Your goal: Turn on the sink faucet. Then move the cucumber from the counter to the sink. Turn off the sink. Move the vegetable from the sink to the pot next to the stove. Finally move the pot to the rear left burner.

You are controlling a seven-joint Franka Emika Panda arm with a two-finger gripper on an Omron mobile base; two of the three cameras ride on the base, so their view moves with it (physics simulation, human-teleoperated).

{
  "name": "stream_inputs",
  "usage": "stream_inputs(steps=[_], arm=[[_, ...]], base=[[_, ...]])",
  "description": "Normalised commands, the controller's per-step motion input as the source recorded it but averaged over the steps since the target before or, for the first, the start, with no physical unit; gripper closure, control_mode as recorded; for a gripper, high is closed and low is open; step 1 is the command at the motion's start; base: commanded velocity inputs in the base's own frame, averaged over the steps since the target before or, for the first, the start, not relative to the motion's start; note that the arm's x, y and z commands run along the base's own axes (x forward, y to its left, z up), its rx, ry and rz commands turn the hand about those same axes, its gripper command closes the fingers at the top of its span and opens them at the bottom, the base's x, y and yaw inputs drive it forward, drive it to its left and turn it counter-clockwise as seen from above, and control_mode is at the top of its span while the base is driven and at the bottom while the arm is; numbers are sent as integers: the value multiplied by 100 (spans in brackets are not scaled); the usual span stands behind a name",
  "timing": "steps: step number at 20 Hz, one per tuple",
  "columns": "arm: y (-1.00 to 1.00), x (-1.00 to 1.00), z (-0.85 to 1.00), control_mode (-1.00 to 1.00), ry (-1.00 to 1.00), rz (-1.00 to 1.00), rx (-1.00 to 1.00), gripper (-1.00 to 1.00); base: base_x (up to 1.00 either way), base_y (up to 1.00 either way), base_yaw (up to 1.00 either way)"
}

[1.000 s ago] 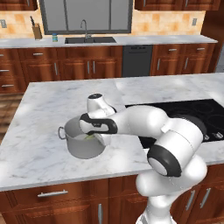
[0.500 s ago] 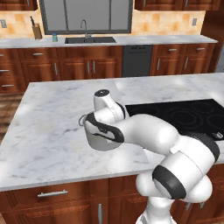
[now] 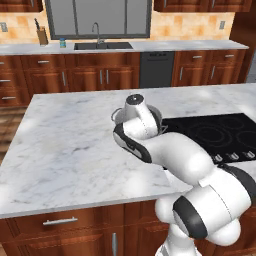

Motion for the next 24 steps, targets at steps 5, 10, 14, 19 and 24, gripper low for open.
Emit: stream_inputs(steps=[5,10,14,19,24], arm=[[-89,78,31,-100,-1,-18,9,100],[-86,91,24,-100,0,-17,12,100],[-69,70,-2,-100,8,-9,11,100],[-54,77,-14,-100,8,-2,6,100],[-36,63,-33,-100,3,0,0,100]], base=[[0,0,0],[0,0,0],[0,0,0],[0,0,0],[0,0,0]])
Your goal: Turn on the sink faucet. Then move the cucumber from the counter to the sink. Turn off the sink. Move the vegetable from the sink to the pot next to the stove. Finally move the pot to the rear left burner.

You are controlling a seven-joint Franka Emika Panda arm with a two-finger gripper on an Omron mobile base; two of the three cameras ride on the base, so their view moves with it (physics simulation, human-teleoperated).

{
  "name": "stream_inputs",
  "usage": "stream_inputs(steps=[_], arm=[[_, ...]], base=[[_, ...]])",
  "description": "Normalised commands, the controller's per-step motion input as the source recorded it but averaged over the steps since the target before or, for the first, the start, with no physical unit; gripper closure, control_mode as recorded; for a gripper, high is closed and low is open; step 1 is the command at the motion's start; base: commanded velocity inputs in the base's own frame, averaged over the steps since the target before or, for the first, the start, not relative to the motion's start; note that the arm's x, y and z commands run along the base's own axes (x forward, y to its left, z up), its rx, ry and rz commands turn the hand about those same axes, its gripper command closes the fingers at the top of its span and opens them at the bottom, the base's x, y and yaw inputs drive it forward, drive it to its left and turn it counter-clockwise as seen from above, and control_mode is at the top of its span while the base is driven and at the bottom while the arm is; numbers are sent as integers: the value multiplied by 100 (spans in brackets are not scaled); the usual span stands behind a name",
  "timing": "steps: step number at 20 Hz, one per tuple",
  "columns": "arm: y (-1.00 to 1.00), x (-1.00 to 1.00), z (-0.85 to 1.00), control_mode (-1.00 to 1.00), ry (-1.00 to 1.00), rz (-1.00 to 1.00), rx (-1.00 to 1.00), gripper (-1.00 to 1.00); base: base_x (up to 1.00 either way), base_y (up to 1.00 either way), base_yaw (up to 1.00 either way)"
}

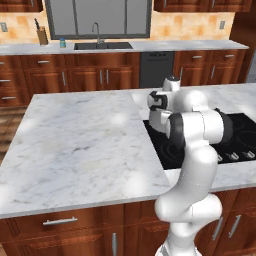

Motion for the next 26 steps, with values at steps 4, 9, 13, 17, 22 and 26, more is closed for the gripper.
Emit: stream_inputs(steps=[4,9,13,17,22,26], arm=[[-32,53,-39,-100,0,0,0,100],[-35,52,-38,-100,0,0,0,100],[-27,42,-32,-100,0,0,0,100],[-8,18,-22,-100,0,0,0,100],[1,0,-11,-100,0,4,0,100],[9,-14,-5,-100,1,6,0,100]], base=[[0,0,0],[0,0,0],[0,0,0],[0,0,0],[0,0,0],[0,0,0]])
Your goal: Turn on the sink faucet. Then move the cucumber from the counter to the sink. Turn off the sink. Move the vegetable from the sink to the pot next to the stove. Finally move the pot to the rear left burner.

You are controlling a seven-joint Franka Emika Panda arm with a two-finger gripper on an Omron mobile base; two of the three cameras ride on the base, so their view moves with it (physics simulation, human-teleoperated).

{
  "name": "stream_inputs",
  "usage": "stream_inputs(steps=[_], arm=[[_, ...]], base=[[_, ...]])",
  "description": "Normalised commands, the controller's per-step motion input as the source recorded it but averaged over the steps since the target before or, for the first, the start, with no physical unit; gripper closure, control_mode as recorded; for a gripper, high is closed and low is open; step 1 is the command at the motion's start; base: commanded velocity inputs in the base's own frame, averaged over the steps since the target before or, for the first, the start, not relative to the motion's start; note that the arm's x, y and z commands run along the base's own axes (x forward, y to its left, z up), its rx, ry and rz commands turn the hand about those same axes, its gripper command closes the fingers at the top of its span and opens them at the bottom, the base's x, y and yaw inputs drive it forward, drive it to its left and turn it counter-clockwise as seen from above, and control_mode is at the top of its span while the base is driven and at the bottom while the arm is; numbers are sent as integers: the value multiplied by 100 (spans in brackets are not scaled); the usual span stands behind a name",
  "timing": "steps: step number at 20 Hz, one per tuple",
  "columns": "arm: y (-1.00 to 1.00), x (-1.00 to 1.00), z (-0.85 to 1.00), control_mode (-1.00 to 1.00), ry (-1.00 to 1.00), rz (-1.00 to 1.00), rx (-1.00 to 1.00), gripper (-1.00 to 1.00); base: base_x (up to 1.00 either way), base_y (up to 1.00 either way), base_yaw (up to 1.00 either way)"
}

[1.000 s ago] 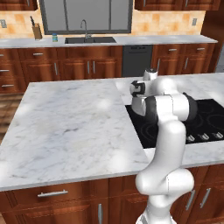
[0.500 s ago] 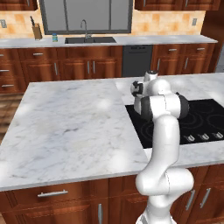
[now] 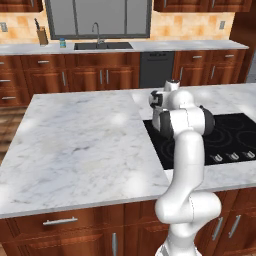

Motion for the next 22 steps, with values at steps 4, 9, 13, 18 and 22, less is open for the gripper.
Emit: stream_inputs(steps=[4,9,13,18,22], arm=[[14,-15,-13,-100,4,5,0,100],[0,-13,-15,-100,0,0,0,100],[-1,-8,0,-100,0,0,1,100],[0,-11,10,-100,0,0,0,100],[-1,-3,3,-100,0,0,0,100]], base=[[0,0,0],[0,0,0],[0,0,0],[0,0,0],[0,0,0]])
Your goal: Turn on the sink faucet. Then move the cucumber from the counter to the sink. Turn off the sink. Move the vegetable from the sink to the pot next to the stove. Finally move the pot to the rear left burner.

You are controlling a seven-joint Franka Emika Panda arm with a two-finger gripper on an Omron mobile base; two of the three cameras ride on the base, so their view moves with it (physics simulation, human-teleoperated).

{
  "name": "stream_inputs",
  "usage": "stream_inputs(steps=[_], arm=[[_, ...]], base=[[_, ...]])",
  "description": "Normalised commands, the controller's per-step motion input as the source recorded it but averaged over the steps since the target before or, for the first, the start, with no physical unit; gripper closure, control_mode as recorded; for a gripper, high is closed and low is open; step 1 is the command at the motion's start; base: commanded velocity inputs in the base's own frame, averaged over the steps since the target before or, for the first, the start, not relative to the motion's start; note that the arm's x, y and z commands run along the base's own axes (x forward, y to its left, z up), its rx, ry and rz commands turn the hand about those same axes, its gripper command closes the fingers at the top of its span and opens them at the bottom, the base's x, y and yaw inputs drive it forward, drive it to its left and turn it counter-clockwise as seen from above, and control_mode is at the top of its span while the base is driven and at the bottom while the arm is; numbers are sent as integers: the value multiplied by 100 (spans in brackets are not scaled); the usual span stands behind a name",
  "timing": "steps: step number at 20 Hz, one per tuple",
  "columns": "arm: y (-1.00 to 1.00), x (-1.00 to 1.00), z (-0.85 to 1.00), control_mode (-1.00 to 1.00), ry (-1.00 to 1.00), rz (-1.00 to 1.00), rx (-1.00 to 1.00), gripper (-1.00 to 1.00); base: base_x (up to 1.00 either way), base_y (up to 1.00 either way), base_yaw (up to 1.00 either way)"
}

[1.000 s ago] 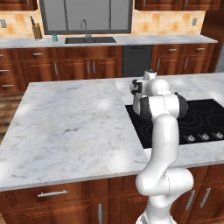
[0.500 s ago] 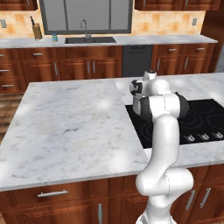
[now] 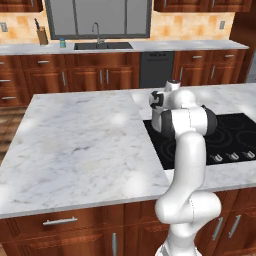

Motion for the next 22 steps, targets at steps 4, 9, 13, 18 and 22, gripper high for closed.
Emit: stream_inputs(steps=[4,9,13,18,22], arm=[[-1,-1,0,-100,0,0,0,100],[-1,0,1,-100,0,0,0,-100],[-6,0,9,-100,0,0,0,-100],[-5,-9,35,-100,-1,0,0,-100],[0,-19,47,-100,-2,0,0,-100]], base=[[0,0,0],[0,0,0],[0,0,0],[0,0,0],[0,0,0]])
